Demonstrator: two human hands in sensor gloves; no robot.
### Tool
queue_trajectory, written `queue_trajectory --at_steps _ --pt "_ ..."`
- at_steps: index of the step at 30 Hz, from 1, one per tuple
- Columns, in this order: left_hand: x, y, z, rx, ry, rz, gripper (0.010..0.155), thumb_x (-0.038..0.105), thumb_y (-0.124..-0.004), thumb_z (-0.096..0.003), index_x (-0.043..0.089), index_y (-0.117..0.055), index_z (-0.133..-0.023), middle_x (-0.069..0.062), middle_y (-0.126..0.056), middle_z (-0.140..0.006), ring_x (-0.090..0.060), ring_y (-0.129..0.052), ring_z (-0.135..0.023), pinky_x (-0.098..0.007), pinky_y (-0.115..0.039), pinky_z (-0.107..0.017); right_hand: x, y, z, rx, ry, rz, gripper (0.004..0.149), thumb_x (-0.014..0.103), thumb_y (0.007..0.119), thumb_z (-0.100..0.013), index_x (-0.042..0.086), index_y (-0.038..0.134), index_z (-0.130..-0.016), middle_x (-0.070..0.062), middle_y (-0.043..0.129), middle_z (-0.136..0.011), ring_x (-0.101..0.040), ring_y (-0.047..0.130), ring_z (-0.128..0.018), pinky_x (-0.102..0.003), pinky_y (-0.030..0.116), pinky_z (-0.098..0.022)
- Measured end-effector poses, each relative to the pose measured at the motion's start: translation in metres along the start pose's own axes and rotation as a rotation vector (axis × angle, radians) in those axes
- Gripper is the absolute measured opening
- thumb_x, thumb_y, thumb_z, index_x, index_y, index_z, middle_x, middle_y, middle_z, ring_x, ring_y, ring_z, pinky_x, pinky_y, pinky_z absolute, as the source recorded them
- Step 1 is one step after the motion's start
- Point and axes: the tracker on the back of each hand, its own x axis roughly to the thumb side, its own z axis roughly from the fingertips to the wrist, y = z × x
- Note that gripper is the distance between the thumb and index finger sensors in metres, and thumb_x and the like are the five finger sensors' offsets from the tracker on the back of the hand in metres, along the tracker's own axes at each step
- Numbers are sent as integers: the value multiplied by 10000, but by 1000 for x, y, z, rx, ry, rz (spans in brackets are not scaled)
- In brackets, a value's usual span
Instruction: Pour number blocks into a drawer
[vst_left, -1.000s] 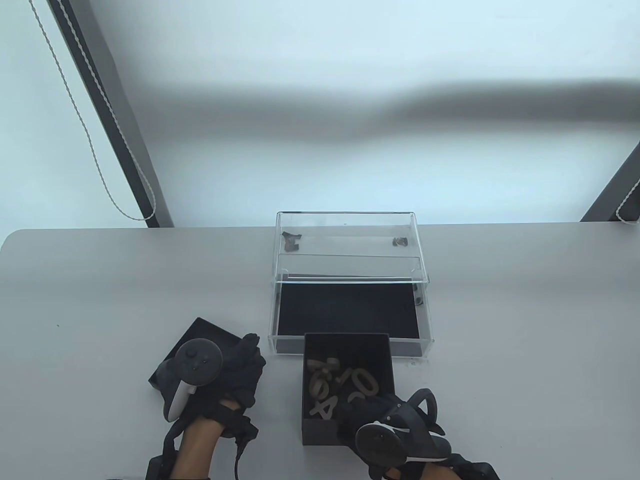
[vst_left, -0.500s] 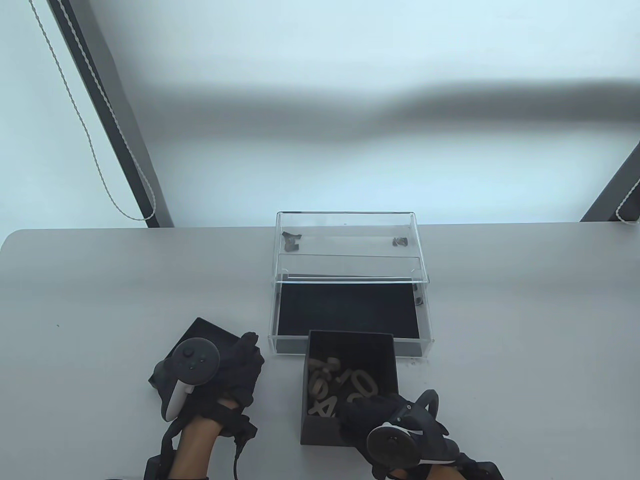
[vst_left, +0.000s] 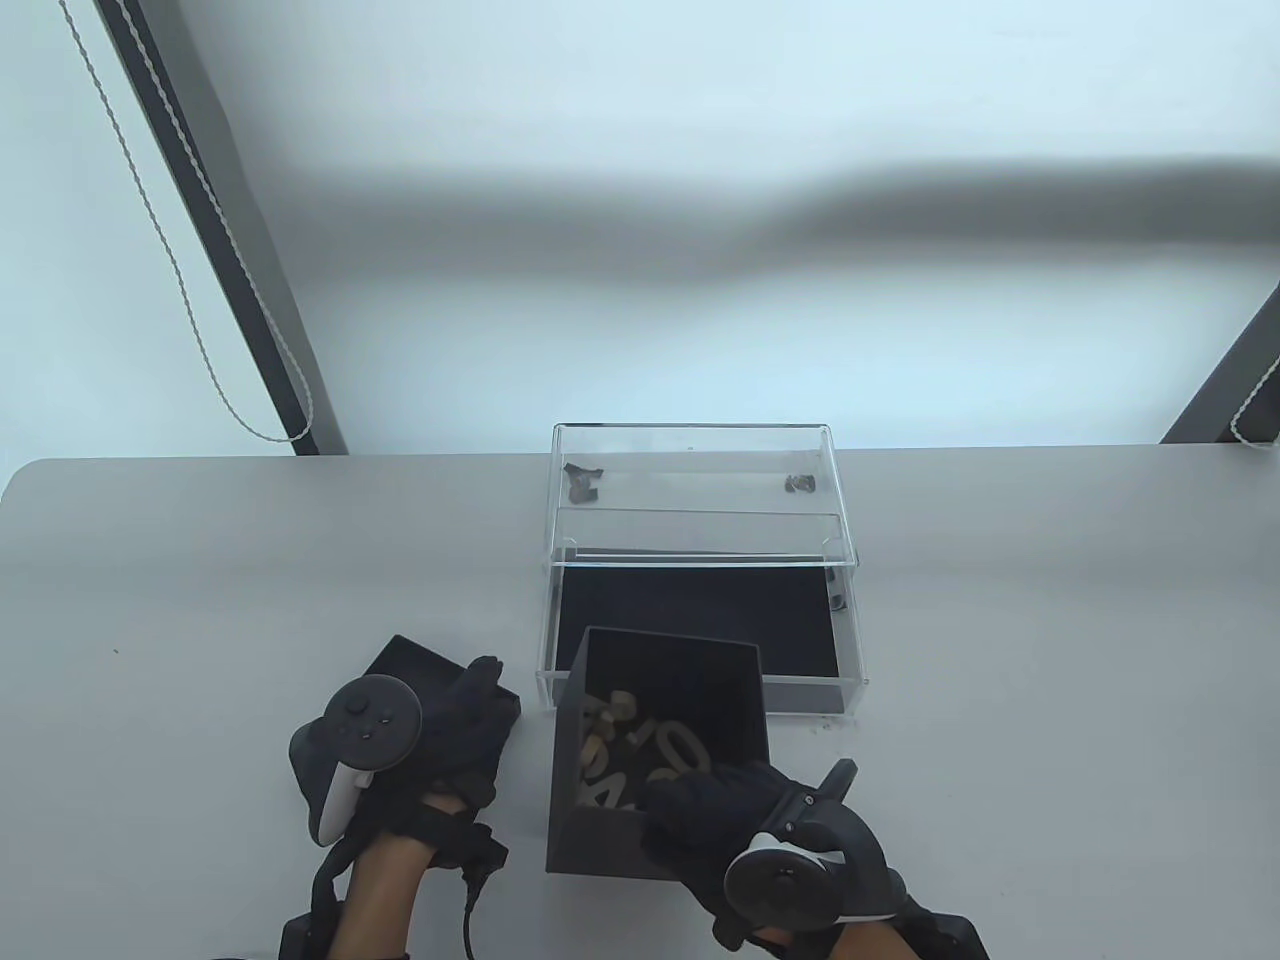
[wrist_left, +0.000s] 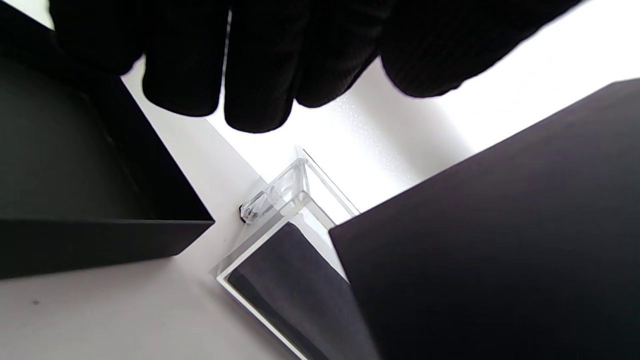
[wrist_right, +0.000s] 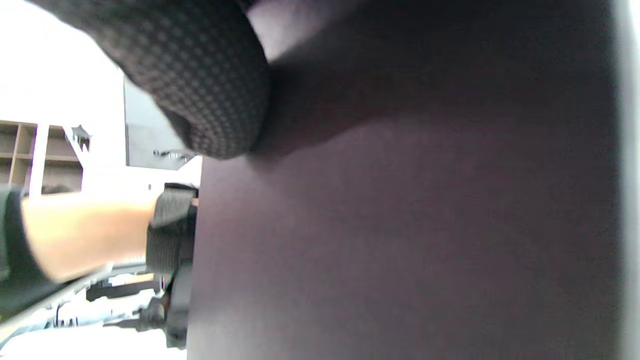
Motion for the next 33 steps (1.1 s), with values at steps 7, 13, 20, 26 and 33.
queue_trajectory --at_steps 7,13,20,26,33 --pt "-10 10 2 62 68 69 656 550 -670 -471 183 -645 -1014 -159 -806 -1040 -456 -779 -920 -654 -634 -661 -2 -27 -38 -157 88 -180 474 410 947 -325 141 892 -711 -67 1049 -490 -229 1081 -211 -402 929 -185" --pt "-17 16 3 96 112 173 656 540 -674 -476 164 -646 -1013 -177 -805 -1035 -474 -773 -915 -665 -622 -660 -12 -43 -61 -265 198 -242 476 420 941 -330 146 888 -715 -56 1047 -490 -214 1080 -209 -389 932 -183" --pt "-16 10 2 63 109 166 657 541 -674 -475 164 -646 -1013 -180 -803 -1035 -474 -774 -914 -665 -622 -659 -39 -35 -72 -401 389 -451 474 416 938 -341 142 882 -724 -59 1042 -498 -217 1075 -211 -387 926 -180" --pt "-18 6 1 44 115 154 659 541 -674 -475 162 -645 -1014 -181 -804 -1035 -476 -776 -912 -666 -621 -659 -67 -23 -69 -395 464 -528 466 422 912 -373 150 863 -748 -54 1030 -527 -214 1070 -241 -383 921 -206" --pt "-19 -1 -3 16 123 139 661 542 -673 -476 160 -644 -1014 -183 -804 -1035 -478 -777 -910 -667 -622 -658 -112 5 -49 -411 596 -838 448 417 847 -415 139 848 -767 -70 1019 -545 -233 1059 -261 -396 907 -219"
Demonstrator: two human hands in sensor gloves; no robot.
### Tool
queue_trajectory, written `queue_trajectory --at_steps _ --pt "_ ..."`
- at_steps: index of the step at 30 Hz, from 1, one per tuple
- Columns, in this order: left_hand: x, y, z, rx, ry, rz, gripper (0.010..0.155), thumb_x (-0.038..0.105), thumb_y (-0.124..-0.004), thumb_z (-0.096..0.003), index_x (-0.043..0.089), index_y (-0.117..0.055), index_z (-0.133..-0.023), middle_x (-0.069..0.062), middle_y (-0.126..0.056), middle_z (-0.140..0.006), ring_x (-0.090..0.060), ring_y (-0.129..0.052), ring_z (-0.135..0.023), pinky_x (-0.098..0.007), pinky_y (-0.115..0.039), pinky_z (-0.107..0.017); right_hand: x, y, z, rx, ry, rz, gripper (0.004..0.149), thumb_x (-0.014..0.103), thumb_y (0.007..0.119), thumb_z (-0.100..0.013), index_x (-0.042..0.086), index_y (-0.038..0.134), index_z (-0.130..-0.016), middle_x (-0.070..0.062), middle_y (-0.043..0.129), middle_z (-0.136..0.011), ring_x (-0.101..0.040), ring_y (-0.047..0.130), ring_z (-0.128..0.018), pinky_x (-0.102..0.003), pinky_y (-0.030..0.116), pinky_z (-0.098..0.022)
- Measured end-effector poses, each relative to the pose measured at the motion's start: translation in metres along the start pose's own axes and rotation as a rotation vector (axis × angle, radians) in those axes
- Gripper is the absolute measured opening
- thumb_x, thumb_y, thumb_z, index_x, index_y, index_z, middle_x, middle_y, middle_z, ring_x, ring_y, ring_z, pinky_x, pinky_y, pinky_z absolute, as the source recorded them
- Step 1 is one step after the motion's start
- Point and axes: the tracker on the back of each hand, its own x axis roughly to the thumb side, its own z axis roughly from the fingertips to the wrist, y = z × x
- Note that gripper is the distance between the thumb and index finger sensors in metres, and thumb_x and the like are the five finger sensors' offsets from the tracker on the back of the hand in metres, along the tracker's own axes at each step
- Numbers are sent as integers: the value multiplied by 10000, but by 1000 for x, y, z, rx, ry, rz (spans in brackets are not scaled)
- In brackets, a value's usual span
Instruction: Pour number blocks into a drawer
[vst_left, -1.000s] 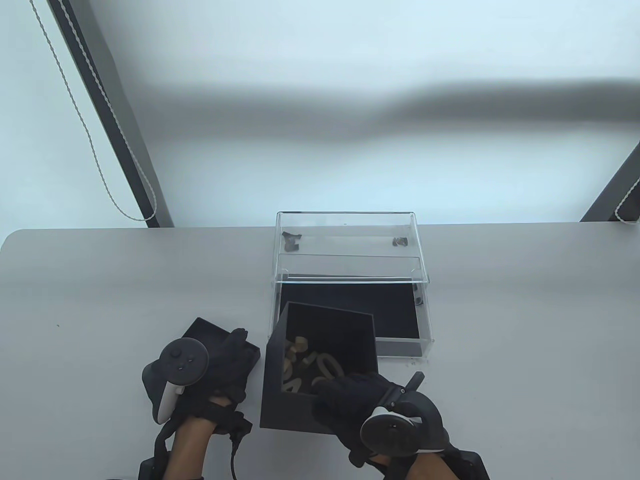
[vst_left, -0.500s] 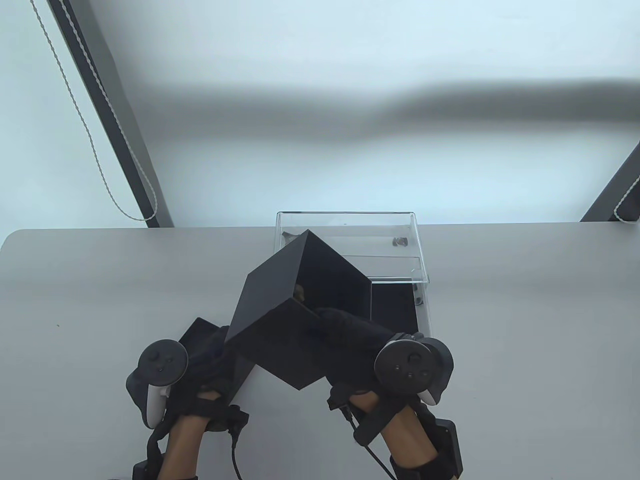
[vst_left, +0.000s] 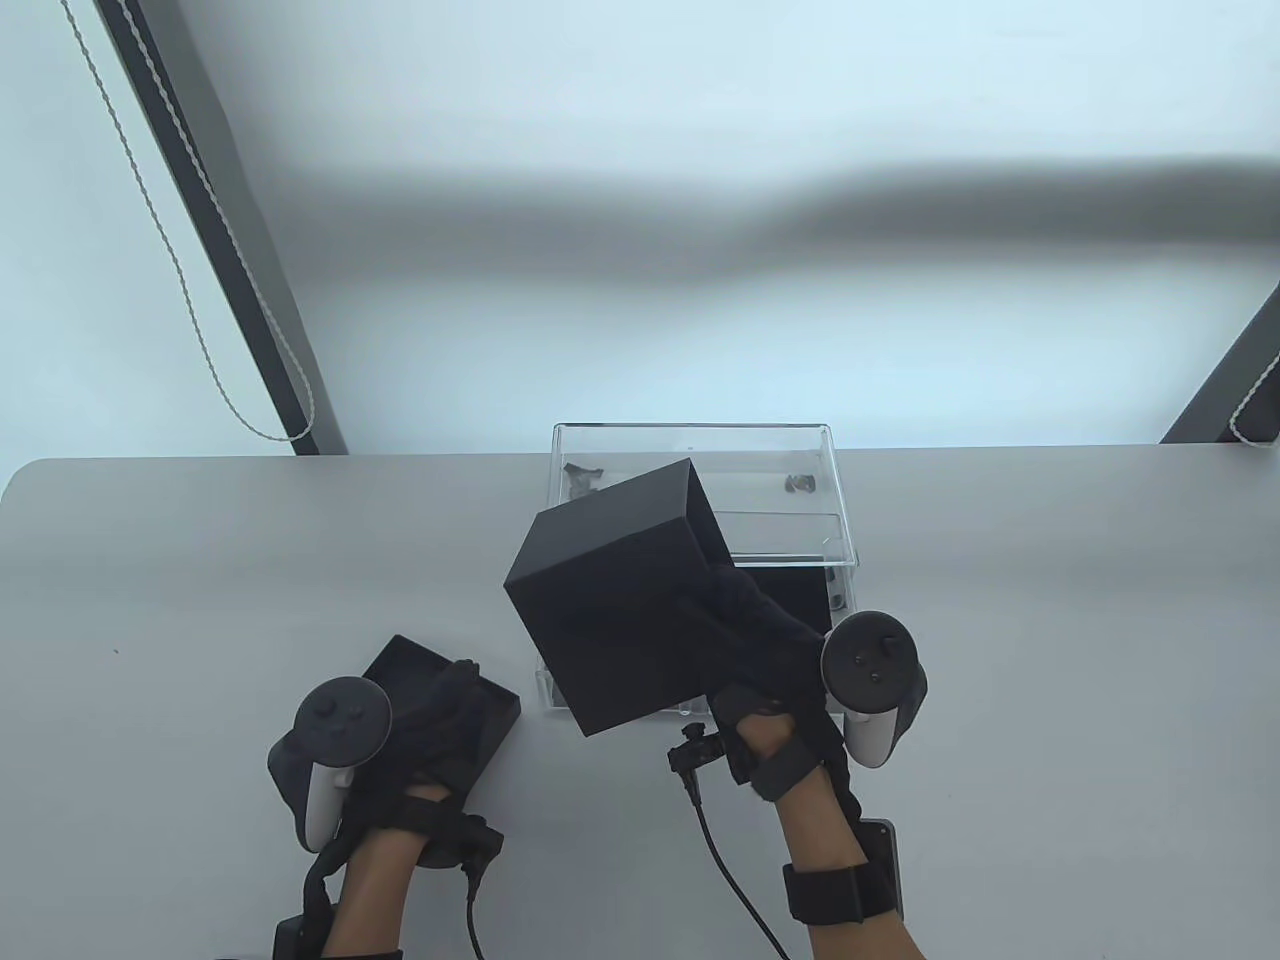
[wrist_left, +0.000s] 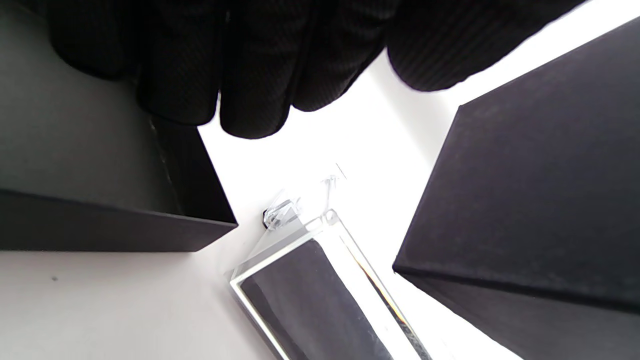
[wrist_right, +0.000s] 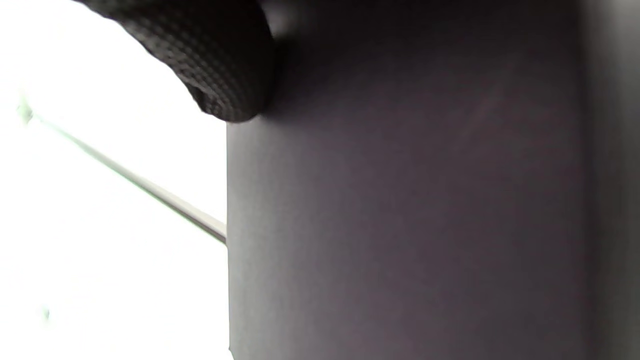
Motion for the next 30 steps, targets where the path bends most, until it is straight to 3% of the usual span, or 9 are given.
queue_trajectory --at_steps 9,30 --pt "2 -8 0 -35 -2 -18 662 543 -673 -476 160 -644 -1014 -184 -804 -1035 -477 -779 -910 -666 -622 -658 -40 -4 -3 43 171 -272 448 421 821 -437 133 838 -780 -76 1013 -558 -242 1055 -271 -400 900 -222" --pt "6 -16 1 -80 4 -42 663 545 -671 -476 159 -644 -1014 -185 -805 -1034 -479 -782 -907 -666 -622 -657 -95 -4 4 18 330 -583 450 430 794 -467 140 802 -811 -72 992 -606 -251 1051 -330 -409 897 -270"
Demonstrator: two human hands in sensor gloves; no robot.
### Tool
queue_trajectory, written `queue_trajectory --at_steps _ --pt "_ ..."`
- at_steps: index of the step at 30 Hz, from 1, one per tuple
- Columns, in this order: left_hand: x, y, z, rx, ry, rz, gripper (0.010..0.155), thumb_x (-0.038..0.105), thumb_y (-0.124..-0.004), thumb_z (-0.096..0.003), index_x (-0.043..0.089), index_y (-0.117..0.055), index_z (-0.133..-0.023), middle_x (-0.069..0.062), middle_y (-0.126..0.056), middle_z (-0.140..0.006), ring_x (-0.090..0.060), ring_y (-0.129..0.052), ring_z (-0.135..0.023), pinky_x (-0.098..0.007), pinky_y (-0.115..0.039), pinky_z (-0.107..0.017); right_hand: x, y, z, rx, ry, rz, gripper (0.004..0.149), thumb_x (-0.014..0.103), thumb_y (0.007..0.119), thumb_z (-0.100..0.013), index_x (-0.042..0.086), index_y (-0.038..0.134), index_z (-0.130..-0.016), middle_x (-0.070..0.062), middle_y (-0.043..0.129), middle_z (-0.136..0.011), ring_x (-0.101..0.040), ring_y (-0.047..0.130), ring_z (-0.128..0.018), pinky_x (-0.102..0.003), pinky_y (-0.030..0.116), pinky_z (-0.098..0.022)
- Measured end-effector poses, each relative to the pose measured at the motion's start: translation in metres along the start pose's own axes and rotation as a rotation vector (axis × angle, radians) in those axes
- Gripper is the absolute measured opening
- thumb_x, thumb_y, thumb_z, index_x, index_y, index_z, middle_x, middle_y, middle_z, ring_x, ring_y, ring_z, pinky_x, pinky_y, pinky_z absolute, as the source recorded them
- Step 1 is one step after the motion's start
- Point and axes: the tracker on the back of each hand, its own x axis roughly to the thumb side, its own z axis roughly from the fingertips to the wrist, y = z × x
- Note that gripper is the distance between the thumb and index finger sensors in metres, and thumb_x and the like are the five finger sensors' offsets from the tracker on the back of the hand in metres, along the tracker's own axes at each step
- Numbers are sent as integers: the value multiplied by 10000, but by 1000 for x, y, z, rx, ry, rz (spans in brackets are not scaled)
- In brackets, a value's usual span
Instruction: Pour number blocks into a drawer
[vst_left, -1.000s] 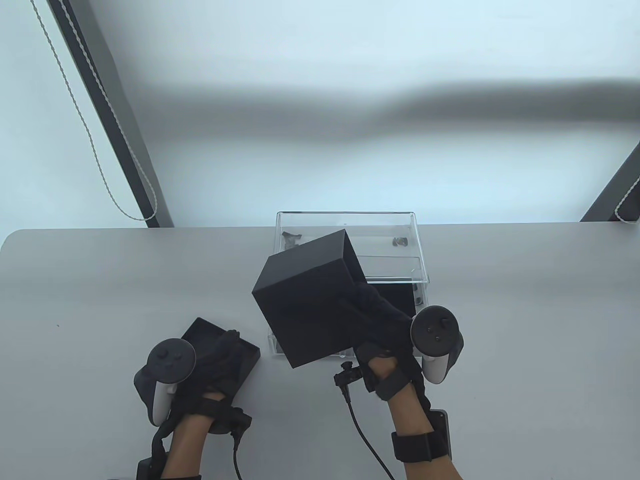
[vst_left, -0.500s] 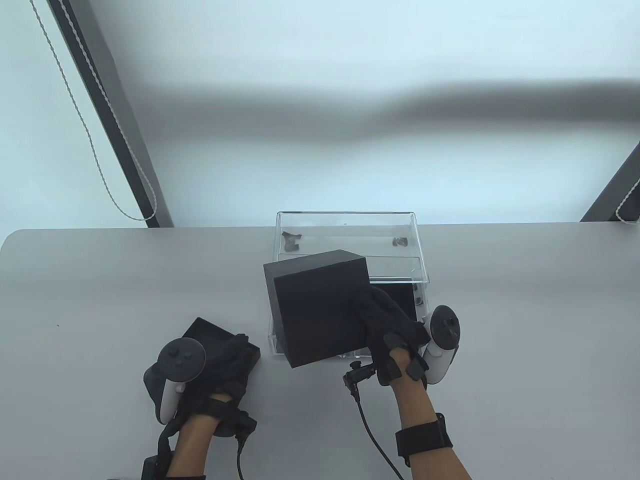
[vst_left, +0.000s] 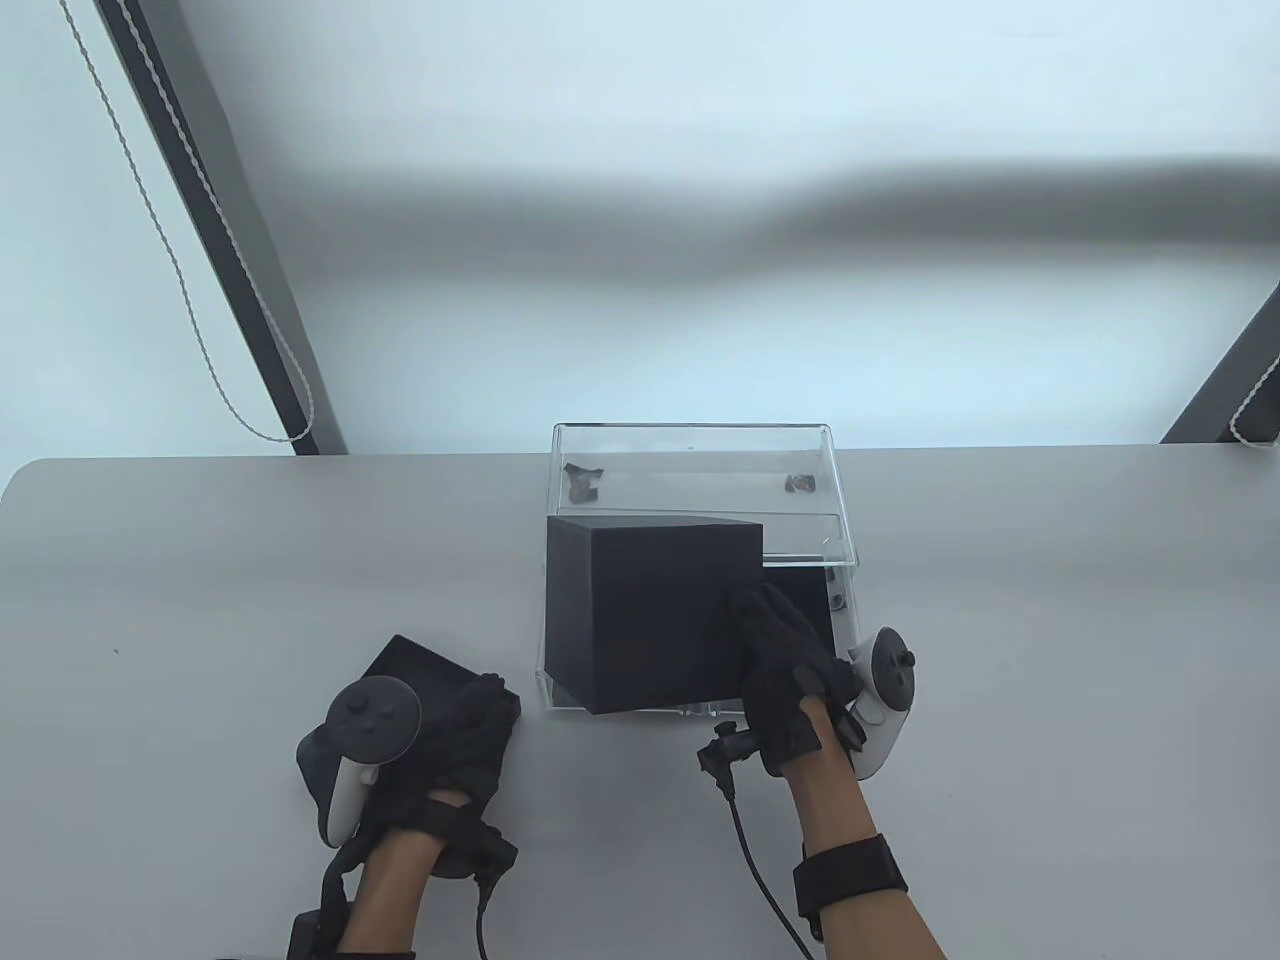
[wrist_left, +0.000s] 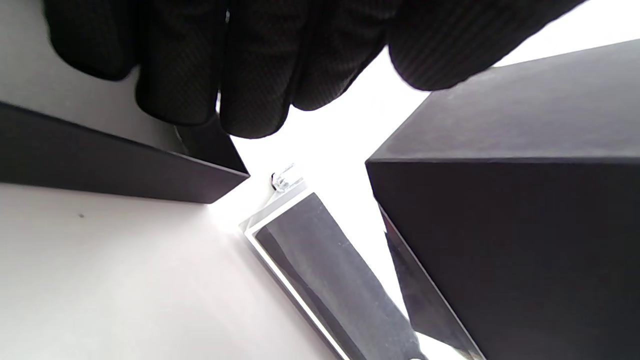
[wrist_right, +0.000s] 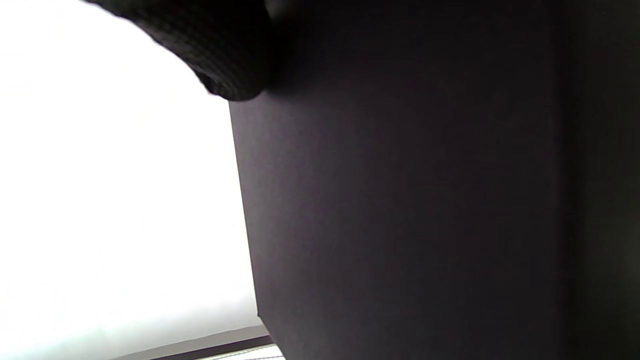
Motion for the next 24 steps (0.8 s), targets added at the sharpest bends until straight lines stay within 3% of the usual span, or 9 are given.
queue_trajectory --at_steps 24 --pt "2 -3 0 -16 -3 -2 663 545 -671 -475 160 -644 -1014 -187 -807 -1032 -481 -783 -904 -666 -622 -657 -11 -49 4 -161 23 -385 454 450 761 -496 158 757 -842 -53 966 -650 -234 1045 -379 -397 898 -309"
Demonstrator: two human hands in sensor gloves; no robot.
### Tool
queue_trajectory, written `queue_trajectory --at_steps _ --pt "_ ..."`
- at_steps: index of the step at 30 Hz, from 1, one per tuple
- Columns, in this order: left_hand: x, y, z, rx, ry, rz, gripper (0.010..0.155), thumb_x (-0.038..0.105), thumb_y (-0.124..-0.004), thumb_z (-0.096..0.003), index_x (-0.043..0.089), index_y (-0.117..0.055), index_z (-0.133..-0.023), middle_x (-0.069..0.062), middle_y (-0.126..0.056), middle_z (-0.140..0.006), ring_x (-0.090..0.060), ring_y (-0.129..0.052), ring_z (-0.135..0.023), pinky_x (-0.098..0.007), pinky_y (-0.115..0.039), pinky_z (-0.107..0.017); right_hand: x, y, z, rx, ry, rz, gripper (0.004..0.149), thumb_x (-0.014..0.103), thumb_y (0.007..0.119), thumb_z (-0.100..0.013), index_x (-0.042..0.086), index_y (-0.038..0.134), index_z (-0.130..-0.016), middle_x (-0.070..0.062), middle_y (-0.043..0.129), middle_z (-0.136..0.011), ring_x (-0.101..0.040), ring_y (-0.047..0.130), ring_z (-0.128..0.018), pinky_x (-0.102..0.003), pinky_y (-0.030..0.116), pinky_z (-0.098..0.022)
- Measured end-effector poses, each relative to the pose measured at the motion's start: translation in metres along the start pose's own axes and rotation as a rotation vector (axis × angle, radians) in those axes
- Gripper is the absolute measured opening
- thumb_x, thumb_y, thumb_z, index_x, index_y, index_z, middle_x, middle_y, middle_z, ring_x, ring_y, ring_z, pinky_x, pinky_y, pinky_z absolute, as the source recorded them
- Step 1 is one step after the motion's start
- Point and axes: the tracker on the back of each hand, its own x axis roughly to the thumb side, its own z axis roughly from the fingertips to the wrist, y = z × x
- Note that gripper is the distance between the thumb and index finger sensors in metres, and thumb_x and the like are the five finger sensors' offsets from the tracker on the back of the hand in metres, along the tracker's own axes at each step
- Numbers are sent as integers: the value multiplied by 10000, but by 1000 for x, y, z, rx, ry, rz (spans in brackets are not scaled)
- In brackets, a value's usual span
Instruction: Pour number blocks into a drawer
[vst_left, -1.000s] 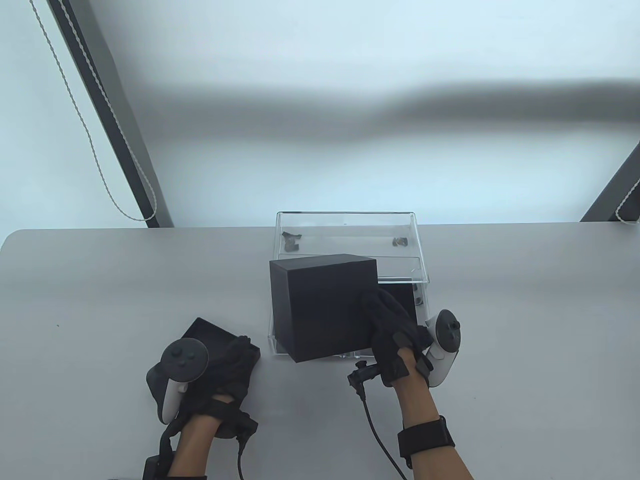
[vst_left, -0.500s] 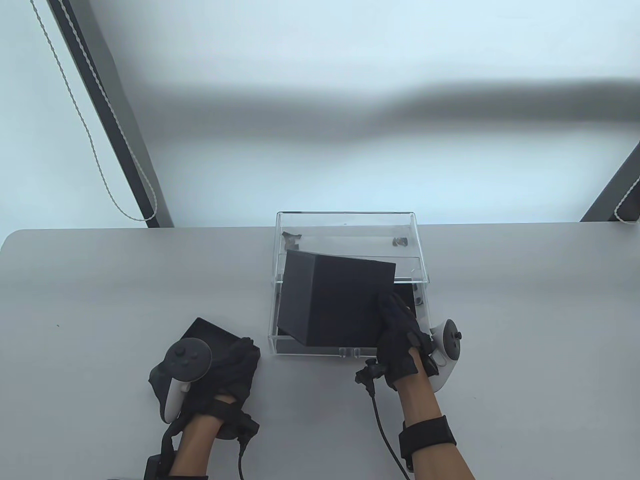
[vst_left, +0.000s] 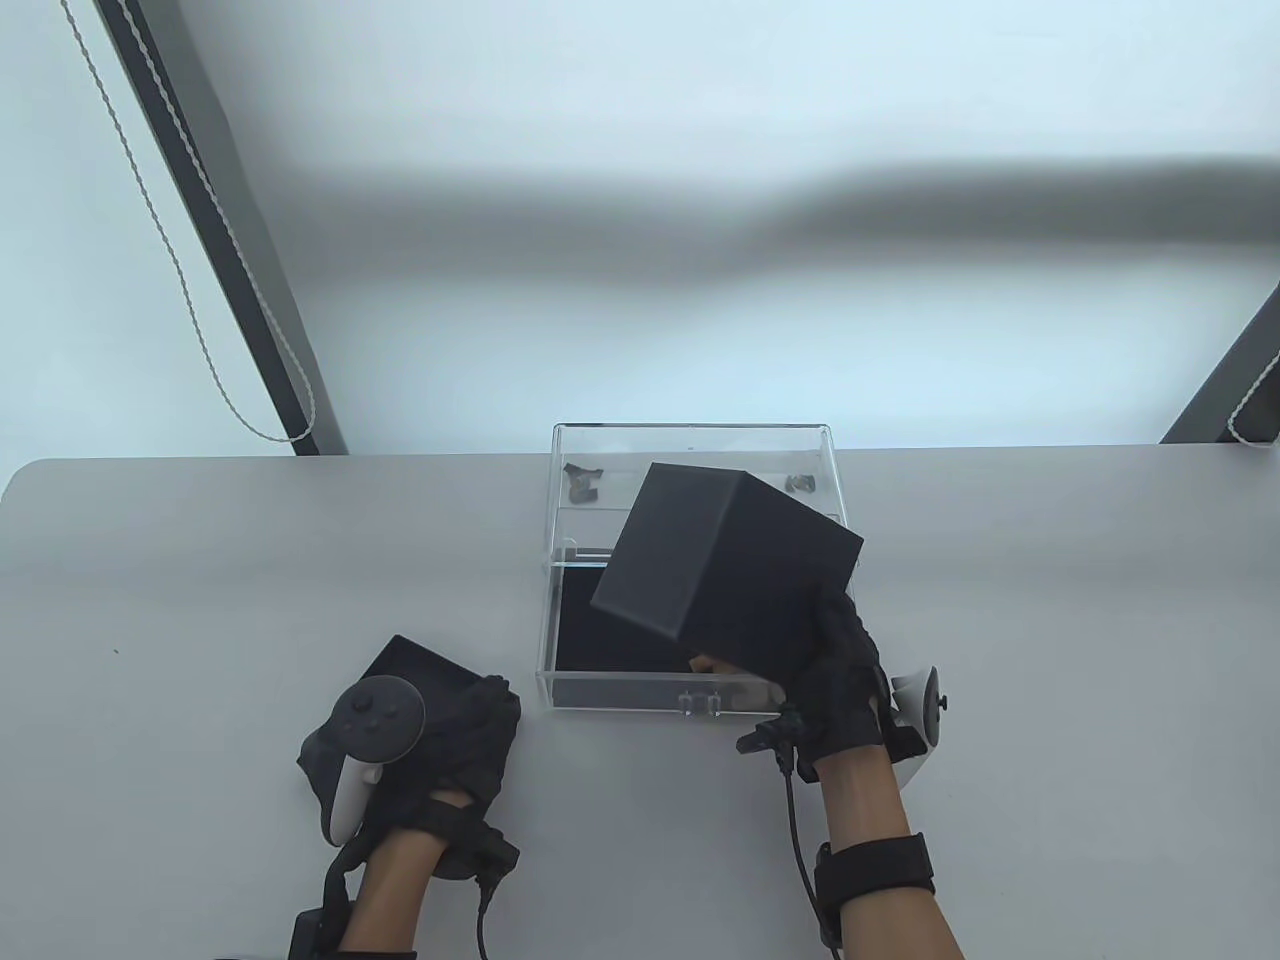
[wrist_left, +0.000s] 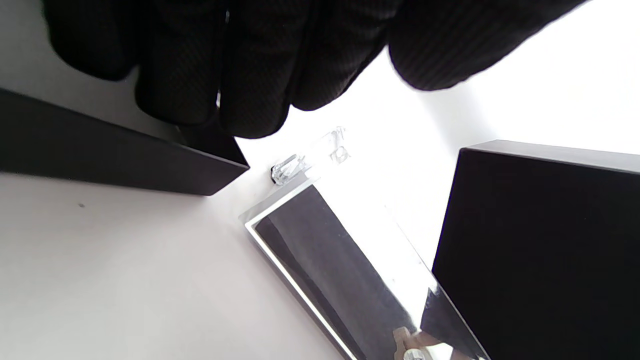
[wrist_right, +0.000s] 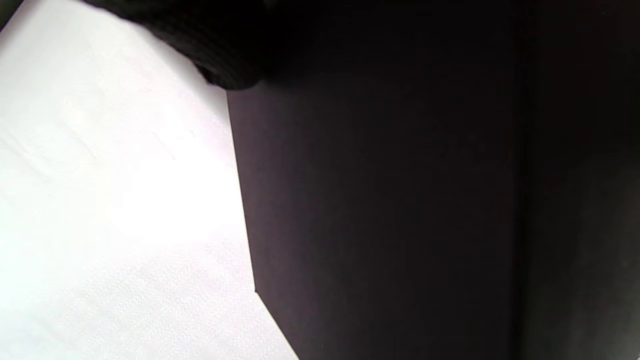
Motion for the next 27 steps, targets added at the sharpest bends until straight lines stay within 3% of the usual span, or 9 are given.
queue_trajectory --at_steps 27 --pt "0 -2 0 -12 -5 -4 664 546 -670 -476 160 -642 -1015 -185 -806 -1033 -482 -781 -906 -667 -621 -658 10 3 -1 28 -22 -97 453 454 757 -495 162 755 -841 -49 966 -649 -227 1047 -378 -392 901 -309"
